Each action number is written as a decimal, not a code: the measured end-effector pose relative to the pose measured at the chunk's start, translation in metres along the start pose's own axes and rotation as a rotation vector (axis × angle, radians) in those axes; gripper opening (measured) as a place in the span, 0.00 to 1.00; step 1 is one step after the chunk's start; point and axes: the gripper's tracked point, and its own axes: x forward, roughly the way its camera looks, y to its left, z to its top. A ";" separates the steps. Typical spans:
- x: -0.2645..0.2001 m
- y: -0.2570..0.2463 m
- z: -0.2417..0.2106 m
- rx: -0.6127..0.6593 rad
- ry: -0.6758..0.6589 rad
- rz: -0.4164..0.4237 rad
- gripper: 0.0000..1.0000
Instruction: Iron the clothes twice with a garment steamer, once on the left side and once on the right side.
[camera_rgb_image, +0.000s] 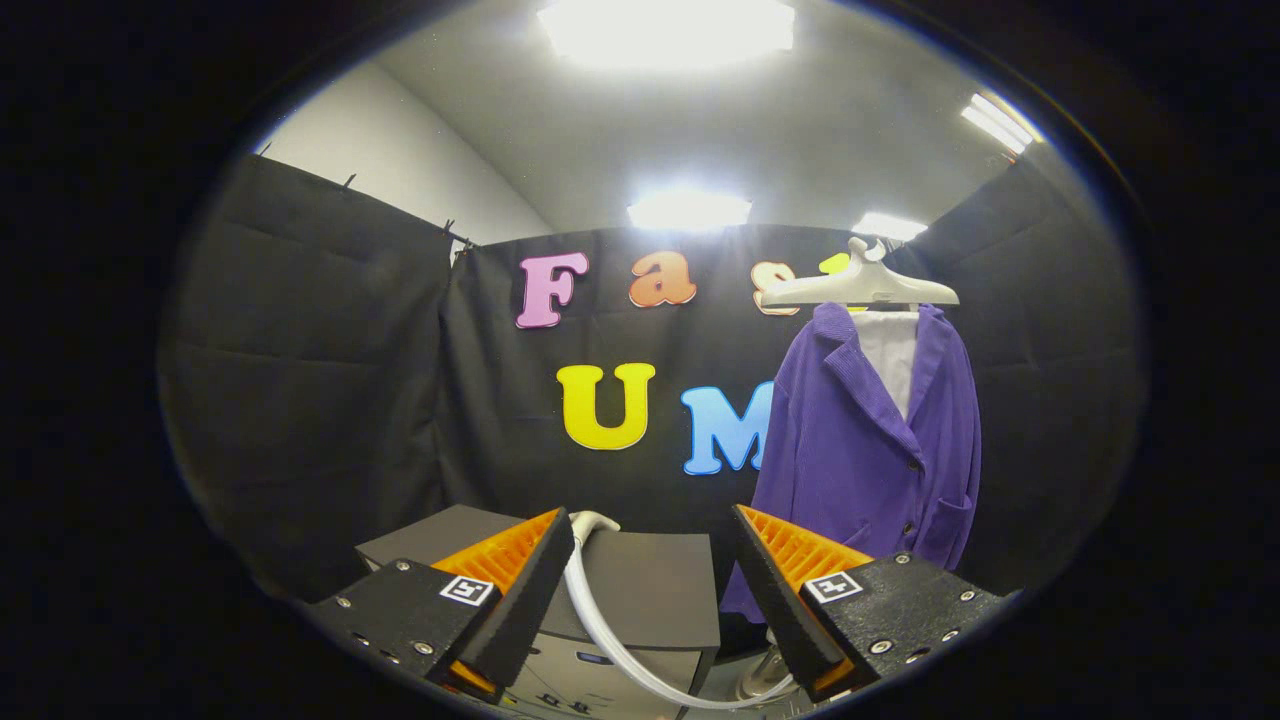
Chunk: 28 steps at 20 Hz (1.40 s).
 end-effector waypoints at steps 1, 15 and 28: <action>0.014 0.003 0.004 0.010 0.009 0.004 0.96; 0.205 0.081 -0.040 0.069 0.378 -0.057 0.97; 0.303 0.100 -0.184 0.206 0.864 -0.055 0.89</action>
